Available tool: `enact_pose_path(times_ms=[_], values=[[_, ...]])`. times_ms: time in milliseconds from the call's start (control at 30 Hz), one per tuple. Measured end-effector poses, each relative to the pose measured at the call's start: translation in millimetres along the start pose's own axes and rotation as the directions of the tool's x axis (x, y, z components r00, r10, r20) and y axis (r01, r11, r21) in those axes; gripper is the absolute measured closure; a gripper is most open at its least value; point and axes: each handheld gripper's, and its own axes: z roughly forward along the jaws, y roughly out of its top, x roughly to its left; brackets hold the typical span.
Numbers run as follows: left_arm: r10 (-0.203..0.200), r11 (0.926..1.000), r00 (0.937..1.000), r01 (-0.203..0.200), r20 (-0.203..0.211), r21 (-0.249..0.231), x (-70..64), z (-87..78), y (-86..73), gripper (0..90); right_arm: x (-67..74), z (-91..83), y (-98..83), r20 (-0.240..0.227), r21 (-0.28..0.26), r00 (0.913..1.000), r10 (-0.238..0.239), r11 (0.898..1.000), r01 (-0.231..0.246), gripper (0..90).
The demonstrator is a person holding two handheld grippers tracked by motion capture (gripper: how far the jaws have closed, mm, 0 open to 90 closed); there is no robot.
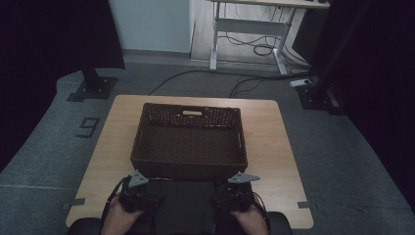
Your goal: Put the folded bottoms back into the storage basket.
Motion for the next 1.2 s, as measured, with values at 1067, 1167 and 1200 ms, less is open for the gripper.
enact_pose_path(times_ms=[1067,1167,1200], values=[[-0.076,0.9926,0.997,0.075,0.012,0.096,5.3,22.2,-8.0,1.0,7.6,34.7,-2.4,0.02,0.164,0.9983,-0.054,0.985,0.05,18.6],[-0.073,0.9919,0.9973,0.071,0.012,0.105,2.7,21.0,-7.0,4.5,10.3,33.8,-0.8,0.008,0.173,0.9987,-0.051,0.984,0.048,27.3],[-0.073,0.9919,0.9973,0.071,0.012,0.105,2.7,21.0,-7.0,5.1,10.7,33.9,-0.3,0.006,0.175,0.9987,-0.051,0.983,0.049,29.3]])
